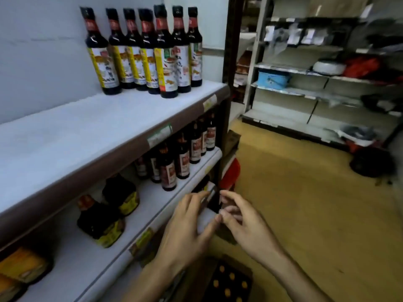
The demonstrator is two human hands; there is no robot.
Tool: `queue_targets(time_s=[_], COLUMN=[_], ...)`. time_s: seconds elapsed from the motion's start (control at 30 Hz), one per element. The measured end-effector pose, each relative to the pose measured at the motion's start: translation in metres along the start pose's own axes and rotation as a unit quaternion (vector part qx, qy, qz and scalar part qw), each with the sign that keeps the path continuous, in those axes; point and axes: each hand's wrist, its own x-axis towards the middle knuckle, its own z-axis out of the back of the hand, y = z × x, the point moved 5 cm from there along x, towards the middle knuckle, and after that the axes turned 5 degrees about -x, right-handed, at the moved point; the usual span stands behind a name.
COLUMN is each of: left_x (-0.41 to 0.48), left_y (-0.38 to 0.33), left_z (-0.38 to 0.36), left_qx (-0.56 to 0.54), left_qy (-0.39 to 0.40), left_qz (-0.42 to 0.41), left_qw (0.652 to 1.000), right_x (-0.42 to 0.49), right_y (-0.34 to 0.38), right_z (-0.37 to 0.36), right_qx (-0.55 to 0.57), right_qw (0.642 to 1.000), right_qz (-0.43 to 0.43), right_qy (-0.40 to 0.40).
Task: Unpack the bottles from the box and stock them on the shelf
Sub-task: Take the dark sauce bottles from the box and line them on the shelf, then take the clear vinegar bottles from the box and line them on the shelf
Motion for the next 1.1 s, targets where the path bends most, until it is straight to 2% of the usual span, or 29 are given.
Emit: queue_targets(time_s=[0.23, 0.43, 0.7, 0.83, 1.0, 1.1], left_x=[-0.017, -0.054, -0.119, -0.149, -0.16, -0.161], left_y=[0.078, 0.167, 0.308, 0.389, 0.468, 0.497], left_z=[-0.097, -0.177, -0.293, -0.368, -0.454, -0.501], left_qx=[-0.059, -0.088, -0.086, -0.086, -0.079, -0.082], left_qy=[0.123, 0.214, 0.295, 0.315, 0.323, 0.329], left_qz=[0.076, 0.12, 0.177, 0.19, 0.182, 0.157], left_qw=[0.988, 0.965, 0.935, 0.926, 0.926, 0.928], right_x=[-0.02, -0.039, -0.066, -0.07, -0.06, -0.052], right_y=[-0.115, -0.22, -0.363, -0.46, -0.561, -0.61], right_z=[-0.048, -0.121, -0.229, -0.294, -0.337, -0.347], right_qx=[-0.009, 0.005, 0.033, 0.023, -0.025, -0.116], right_qw=[0.991, 0.972, 0.948, 0.947, 0.956, 0.962], right_qz=[-0.132, -0.233, -0.316, -0.321, -0.292, -0.248], right_qy=[-0.006, 0.003, 0.0, 0.011, 0.011, 0.007])
